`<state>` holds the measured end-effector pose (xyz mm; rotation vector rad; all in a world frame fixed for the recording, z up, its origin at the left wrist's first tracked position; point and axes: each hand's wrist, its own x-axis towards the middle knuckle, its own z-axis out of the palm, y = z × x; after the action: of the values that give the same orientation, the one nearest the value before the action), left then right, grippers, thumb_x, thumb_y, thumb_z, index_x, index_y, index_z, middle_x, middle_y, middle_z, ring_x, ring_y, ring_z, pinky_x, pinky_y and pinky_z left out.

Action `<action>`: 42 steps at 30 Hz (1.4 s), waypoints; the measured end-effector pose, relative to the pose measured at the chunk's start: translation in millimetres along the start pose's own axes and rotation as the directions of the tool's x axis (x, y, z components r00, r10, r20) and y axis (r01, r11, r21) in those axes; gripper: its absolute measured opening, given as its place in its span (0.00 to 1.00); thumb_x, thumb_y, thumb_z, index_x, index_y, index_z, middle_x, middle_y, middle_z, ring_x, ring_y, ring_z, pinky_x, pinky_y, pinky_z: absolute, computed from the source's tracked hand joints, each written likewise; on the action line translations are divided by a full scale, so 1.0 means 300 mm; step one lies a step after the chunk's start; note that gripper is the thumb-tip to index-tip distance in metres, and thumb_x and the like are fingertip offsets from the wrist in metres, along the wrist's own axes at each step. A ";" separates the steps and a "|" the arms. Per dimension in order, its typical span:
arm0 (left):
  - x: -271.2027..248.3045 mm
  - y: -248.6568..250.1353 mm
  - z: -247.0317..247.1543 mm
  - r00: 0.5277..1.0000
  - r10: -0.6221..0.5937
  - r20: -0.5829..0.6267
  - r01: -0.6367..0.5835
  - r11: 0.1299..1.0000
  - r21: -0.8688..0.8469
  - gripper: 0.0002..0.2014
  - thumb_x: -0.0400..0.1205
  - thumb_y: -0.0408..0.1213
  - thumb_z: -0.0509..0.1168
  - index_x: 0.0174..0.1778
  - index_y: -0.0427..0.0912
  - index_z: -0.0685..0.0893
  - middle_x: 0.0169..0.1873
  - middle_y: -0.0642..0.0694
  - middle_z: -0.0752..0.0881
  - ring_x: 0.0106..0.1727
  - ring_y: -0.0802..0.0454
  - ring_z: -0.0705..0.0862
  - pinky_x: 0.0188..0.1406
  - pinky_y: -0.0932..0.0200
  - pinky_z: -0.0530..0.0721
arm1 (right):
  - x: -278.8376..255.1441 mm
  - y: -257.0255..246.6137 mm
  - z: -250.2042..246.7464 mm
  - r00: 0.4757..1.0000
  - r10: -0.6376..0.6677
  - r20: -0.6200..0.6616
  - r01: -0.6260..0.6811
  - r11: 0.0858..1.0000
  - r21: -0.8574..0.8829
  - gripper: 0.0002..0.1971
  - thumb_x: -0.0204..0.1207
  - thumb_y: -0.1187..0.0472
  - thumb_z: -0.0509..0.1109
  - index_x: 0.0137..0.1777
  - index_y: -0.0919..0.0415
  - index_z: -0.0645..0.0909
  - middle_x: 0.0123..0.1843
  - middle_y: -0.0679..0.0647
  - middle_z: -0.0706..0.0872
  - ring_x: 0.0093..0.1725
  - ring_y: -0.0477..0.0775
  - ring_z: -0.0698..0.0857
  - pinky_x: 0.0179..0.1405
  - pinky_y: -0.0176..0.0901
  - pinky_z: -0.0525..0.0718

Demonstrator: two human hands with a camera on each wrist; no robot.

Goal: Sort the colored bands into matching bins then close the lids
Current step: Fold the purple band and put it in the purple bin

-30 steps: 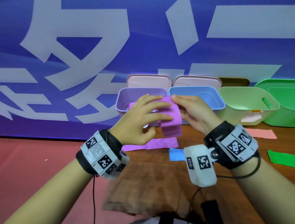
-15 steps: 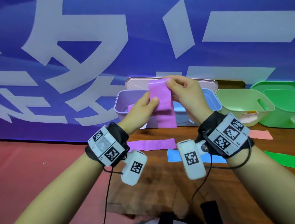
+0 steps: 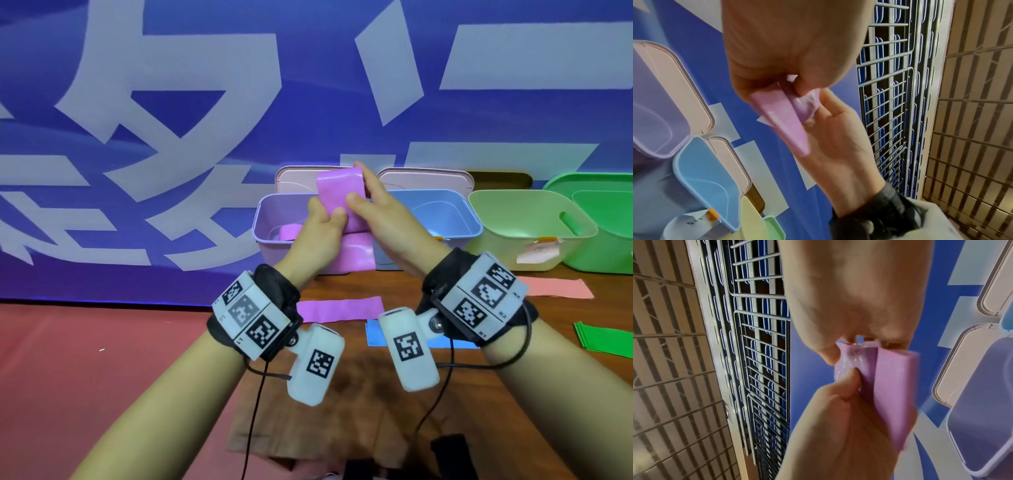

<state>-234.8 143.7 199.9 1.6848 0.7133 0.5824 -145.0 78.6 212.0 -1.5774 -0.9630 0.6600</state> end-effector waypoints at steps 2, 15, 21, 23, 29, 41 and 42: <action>-0.002 0.000 -0.009 0.999 -0.024 0.032 0.024 1.000 -0.017 0.17 0.86 0.37 0.53 0.71 0.38 0.65 0.63 0.44 0.78 0.65 0.46 0.79 0.69 0.44 0.75 | 0.000 0.006 -0.008 0.998 0.001 -0.070 0.002 0.999 0.042 0.18 0.82 0.64 0.61 0.71 0.56 0.72 0.58 0.52 0.83 0.55 0.48 0.82 0.64 0.49 0.79; -0.013 -0.037 -0.062 0.814 -0.346 0.467 0.492 0.838 -0.236 0.17 0.86 0.48 0.53 0.48 0.41 0.82 0.28 0.45 0.89 0.26 0.52 0.88 0.22 0.66 0.85 | -0.035 0.053 -0.060 0.989 -0.098 -0.111 0.112 0.986 0.125 0.13 0.75 0.73 0.69 0.56 0.59 0.80 0.44 0.50 0.85 0.39 0.43 0.82 0.41 0.30 0.82; -0.010 -0.028 -0.089 0.813 -0.338 0.473 0.564 0.655 -0.502 0.12 0.85 0.32 0.52 0.54 0.33 0.80 0.37 0.37 0.90 0.29 0.48 0.89 0.25 0.62 0.87 | -0.050 0.073 -0.094 0.985 -0.169 -0.011 0.170 0.985 0.017 0.16 0.72 0.73 0.72 0.50 0.51 0.81 0.46 0.47 0.85 0.47 0.43 0.81 0.52 0.32 0.79; -0.008 -0.028 -0.095 0.810 -0.334 0.483 0.576 0.610 -0.544 0.17 0.83 0.35 0.50 0.59 0.31 0.79 0.40 0.33 0.89 0.31 0.43 0.90 0.27 0.60 0.88 | -0.059 0.064 -0.106 0.980 -0.195 0.047 0.196 0.980 -0.016 0.17 0.71 0.74 0.72 0.49 0.50 0.82 0.46 0.46 0.86 0.47 0.39 0.82 0.53 0.29 0.79; -0.008 -0.018 -0.100 0.840 -0.326 0.434 0.529 0.670 -0.520 0.14 0.87 0.38 0.52 0.62 0.36 0.78 0.39 0.39 0.89 0.32 0.47 0.90 0.27 0.59 0.88 | -0.090 0.034 -0.142 0.945 -0.180 0.273 0.188 0.982 -0.004 0.21 0.63 0.74 0.62 0.50 0.54 0.84 0.56 0.50 0.86 0.62 0.44 0.81 0.62 0.36 0.80; 0.019 -0.044 -0.029 0.990 -0.127 0.065 0.142 0.914 -0.380 0.16 0.87 0.25 0.48 0.69 0.31 0.71 0.57 0.33 0.81 0.55 0.43 0.83 0.44 0.60 0.87 | -0.010 0.102 -0.029 0.992 -0.077 -0.096 0.058 0.981 -0.185 0.21 0.80 0.62 0.65 0.72 0.56 0.71 0.65 0.53 0.78 0.54 0.49 0.79 0.45 0.20 0.74; 0.018 -0.040 -0.026 0.989 -0.122 0.082 0.146 0.895 -0.422 0.16 0.86 0.24 0.47 0.68 0.30 0.72 0.59 0.31 0.81 0.58 0.41 0.82 0.46 0.59 0.87 | -0.007 0.107 -0.025 0.987 -0.118 -0.114 0.090 0.971 -0.223 0.22 0.79 0.64 0.66 0.72 0.56 0.71 0.65 0.56 0.78 0.54 0.50 0.79 0.45 0.19 0.73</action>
<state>-238.6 154.7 190.0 1.2270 0.6052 0.5477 -132.4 71.2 182.2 -1.7250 -1.0423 0.3862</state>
